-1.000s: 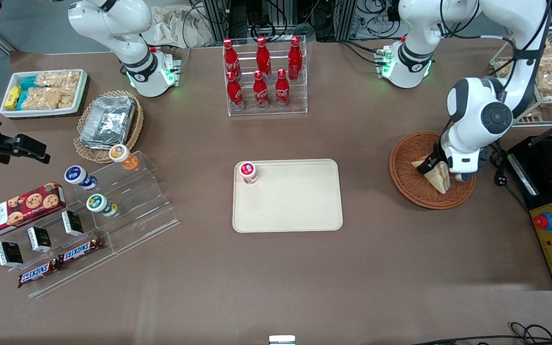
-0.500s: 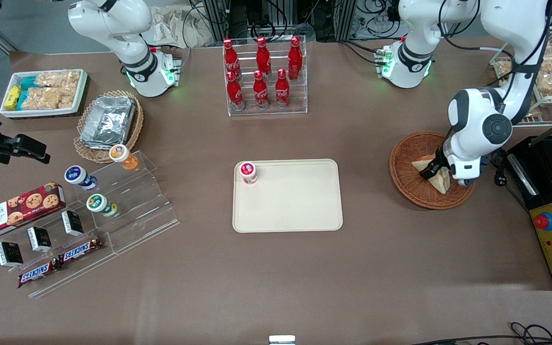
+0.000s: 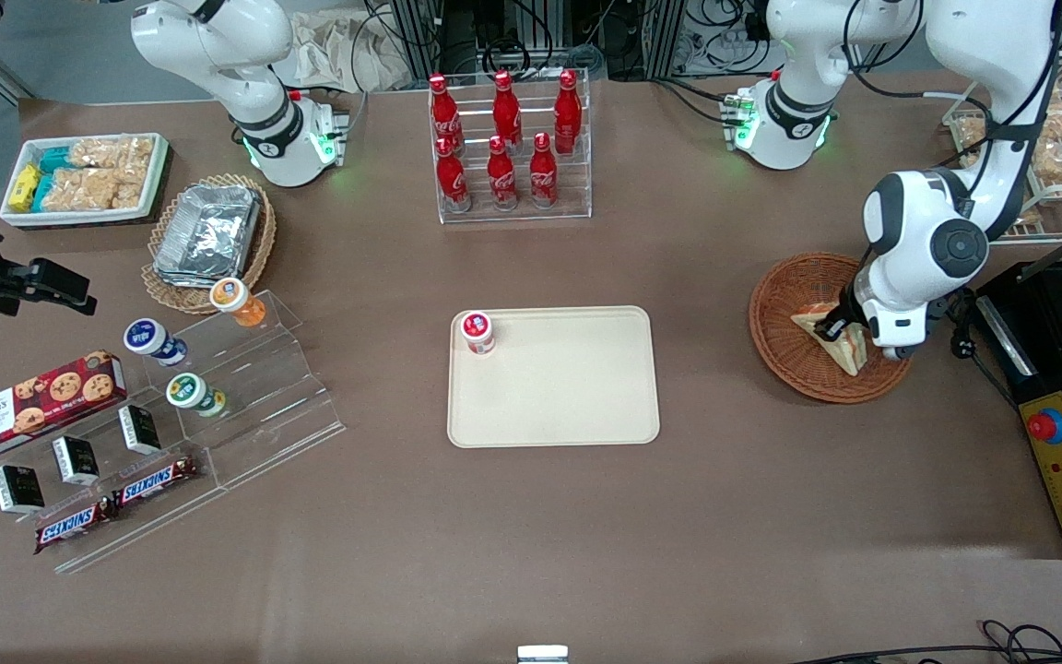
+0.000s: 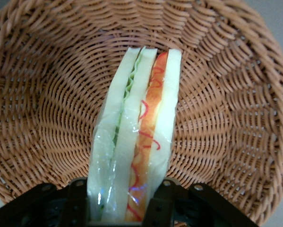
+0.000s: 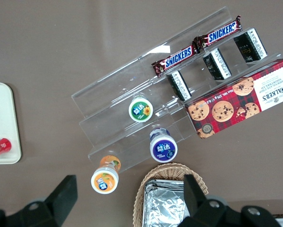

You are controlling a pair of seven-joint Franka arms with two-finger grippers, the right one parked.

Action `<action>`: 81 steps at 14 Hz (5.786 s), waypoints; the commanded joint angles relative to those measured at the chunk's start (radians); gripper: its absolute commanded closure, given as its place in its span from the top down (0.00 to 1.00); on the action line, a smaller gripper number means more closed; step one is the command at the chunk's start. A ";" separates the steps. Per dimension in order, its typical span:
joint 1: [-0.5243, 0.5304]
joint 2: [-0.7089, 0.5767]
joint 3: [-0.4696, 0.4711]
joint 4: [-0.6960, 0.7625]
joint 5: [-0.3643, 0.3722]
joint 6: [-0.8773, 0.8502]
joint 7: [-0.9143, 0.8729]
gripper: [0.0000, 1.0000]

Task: Place sandwich from basket to tray
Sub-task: 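Lower the open left gripper around the wrapped sandwich and close it, then lift the sandwich out of the basket with the left gripper, then carry the sandwich with the left gripper over the cream tray, then lower the sandwich onto the tray and open the left gripper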

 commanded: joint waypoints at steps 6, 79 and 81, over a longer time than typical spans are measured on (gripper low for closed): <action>0.004 -0.176 0.005 0.108 0.055 -0.308 0.045 0.35; -0.188 0.333 -0.425 0.806 0.221 -0.492 -0.032 0.98; -0.157 0.299 -0.425 0.822 0.183 -0.537 0.014 0.99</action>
